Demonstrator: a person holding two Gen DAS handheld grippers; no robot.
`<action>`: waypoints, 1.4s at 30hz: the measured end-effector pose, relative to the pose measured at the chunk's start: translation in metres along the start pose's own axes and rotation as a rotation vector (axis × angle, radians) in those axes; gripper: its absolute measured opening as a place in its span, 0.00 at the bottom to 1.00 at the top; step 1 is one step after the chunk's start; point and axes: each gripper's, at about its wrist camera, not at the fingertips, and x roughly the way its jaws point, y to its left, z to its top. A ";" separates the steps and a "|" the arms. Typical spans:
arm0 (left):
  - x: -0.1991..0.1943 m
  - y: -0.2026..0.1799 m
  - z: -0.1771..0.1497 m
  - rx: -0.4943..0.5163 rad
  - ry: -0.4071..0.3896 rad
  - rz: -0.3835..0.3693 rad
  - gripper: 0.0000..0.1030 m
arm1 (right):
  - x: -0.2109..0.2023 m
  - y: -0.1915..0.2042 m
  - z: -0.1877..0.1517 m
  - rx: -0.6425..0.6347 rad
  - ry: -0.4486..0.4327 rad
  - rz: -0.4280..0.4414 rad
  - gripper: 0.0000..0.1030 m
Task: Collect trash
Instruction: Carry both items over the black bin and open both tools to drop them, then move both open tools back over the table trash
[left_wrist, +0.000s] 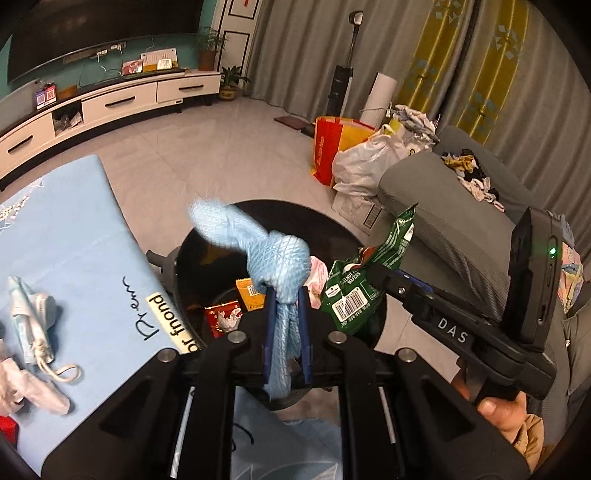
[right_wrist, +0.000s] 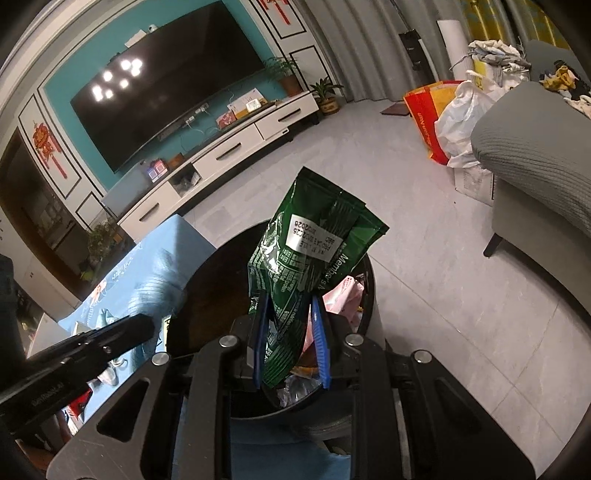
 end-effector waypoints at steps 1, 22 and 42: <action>0.004 0.000 0.000 -0.002 0.003 0.005 0.12 | 0.002 0.000 0.000 -0.001 0.006 -0.001 0.26; -0.069 0.020 -0.017 -0.094 -0.097 0.161 0.94 | -0.030 0.025 -0.007 0.005 0.032 0.023 0.76; -0.189 0.057 -0.100 -0.300 -0.174 0.321 0.97 | -0.087 0.120 -0.048 -0.172 0.151 0.143 0.85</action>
